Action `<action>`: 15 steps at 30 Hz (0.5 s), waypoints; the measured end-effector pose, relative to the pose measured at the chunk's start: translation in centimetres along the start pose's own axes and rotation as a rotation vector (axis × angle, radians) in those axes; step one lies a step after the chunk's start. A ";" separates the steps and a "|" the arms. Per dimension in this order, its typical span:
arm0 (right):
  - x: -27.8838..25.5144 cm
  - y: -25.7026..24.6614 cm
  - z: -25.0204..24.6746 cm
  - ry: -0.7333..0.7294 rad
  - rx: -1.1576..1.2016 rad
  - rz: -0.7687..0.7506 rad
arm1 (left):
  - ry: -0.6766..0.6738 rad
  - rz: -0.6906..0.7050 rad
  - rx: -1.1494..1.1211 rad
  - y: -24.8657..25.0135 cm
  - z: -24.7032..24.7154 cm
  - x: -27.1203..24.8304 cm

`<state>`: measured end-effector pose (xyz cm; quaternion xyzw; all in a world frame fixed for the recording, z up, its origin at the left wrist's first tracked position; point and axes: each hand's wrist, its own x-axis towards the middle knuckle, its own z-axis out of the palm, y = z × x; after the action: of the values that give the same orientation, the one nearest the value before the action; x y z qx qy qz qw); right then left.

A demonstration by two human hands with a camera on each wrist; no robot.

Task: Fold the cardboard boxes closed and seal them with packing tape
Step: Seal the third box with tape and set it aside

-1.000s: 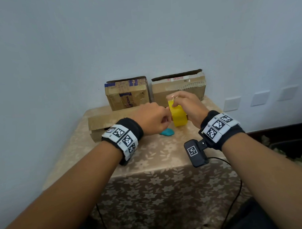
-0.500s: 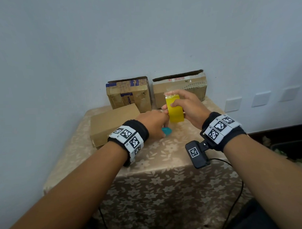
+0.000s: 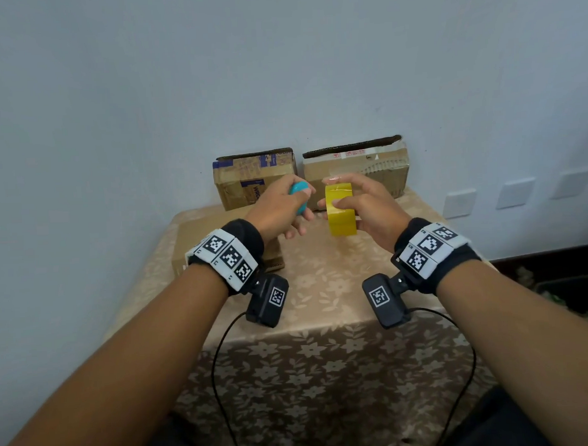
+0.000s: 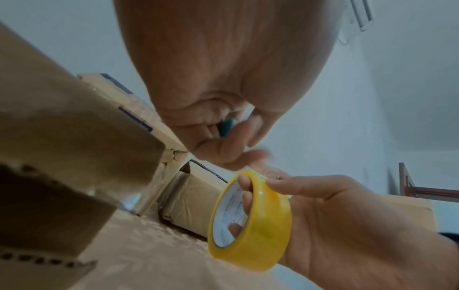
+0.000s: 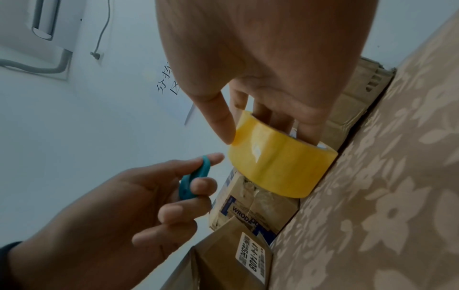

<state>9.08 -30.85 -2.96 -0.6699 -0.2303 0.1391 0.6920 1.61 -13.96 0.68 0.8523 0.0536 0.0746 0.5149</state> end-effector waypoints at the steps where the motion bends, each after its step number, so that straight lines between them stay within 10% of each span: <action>1: 0.0 0.0 0.1 0.000 0.001 0.001 | 0.017 -0.013 -0.018 -0.1 -0.1 0.1; 6: 0.3 0.2 0.8 0.011 0.001 0.004 | 0.029 -0.183 -0.215 -0.1 -0.2 0.0; 15: 0.5 0.6 1.2 0.037 -0.010 -0.038 | -0.013 -0.074 -0.167 -0.4 -0.8 -0.6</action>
<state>8.94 -29.52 -3.46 -0.6714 -0.2307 0.1124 0.6952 0.86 -13.20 0.59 0.8042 0.0754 0.0542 0.5870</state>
